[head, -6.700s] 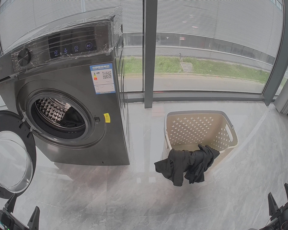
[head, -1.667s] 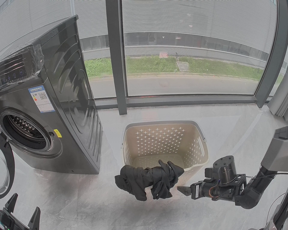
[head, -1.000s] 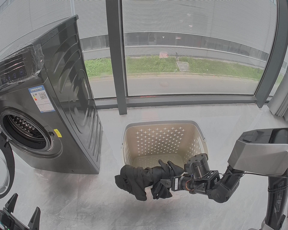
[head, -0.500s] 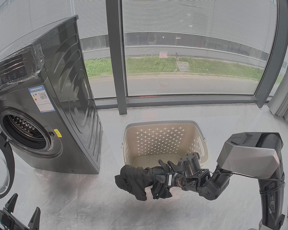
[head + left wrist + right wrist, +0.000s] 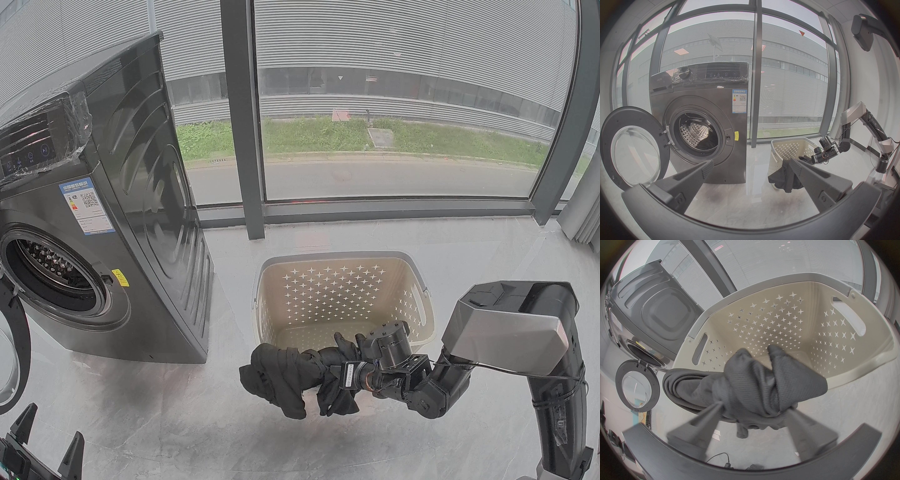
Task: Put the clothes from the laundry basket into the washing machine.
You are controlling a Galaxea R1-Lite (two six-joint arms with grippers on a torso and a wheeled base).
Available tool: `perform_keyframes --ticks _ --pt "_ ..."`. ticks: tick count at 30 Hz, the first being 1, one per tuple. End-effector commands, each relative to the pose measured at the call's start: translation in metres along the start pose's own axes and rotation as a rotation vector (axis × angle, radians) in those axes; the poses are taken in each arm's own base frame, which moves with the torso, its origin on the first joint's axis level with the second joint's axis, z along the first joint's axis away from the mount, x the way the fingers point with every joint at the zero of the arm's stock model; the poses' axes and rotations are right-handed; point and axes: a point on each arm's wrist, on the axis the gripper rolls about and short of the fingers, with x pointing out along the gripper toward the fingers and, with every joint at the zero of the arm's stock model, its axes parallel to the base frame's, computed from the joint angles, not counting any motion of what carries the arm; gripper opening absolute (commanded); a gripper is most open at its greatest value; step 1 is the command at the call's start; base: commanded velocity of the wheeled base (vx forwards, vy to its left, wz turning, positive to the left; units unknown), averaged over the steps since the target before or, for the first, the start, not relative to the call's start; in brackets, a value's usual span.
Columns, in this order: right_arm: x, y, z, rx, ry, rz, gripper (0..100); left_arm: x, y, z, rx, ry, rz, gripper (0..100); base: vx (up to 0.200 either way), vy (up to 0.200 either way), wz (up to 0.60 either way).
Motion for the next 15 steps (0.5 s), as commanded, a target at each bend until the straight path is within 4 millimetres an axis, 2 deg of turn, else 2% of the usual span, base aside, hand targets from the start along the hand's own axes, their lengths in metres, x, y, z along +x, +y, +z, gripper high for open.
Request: perform_keyframes --ticks 1,11,15 --pt "0.000 0.001 0.001 0.006 -0.003 0.001 0 0.000 0.000 -0.005 -0.001 0.001 0.000 100 0.000 0.000 0.00" --pt "-0.009 0.008 -0.003 0.022 0.005 0.016 0 0.000 0.000 -0.005 -0.004 0.001 0.000 100 0.000 0.000 0.00" --pt "-0.035 0.018 0.006 0.015 -0.016 0.049 0 0.000 0.000 -0.005 -0.004 0.001 0.000 100 0.000 0.000 0.00"
